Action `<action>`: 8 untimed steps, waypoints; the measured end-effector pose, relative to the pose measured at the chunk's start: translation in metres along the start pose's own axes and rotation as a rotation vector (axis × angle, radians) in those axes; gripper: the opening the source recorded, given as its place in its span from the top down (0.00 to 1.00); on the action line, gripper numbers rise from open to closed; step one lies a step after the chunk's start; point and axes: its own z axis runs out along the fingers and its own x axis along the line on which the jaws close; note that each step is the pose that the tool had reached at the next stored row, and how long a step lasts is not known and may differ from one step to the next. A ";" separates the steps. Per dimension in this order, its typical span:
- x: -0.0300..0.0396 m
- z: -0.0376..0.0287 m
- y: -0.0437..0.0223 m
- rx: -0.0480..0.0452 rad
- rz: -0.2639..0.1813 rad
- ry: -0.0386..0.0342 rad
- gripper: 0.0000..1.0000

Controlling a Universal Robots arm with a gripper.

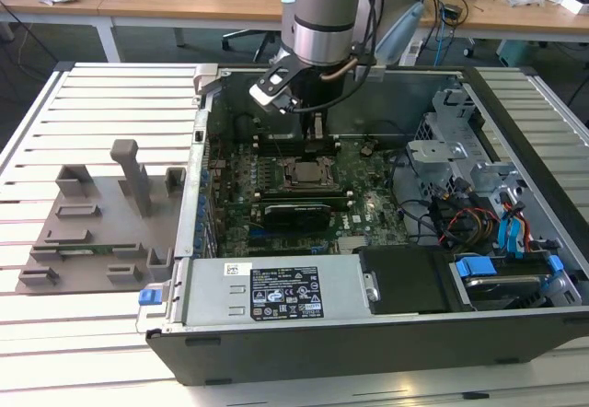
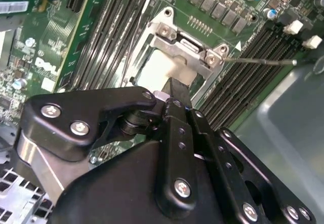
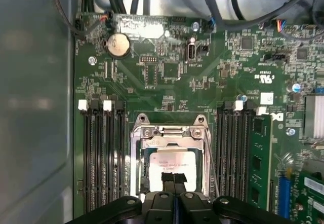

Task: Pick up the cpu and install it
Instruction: 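Close the cpu cover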

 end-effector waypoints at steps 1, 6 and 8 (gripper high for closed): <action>0.0002 0.0025 -0.0016 0.0001 0.000 -0.0002 0.89; 0.0008 0.0096 -0.0105 0.0001 0.000 -0.0001 0.89; 0.0011 0.0125 -0.0146 0.0001 0.000 -0.0001 0.89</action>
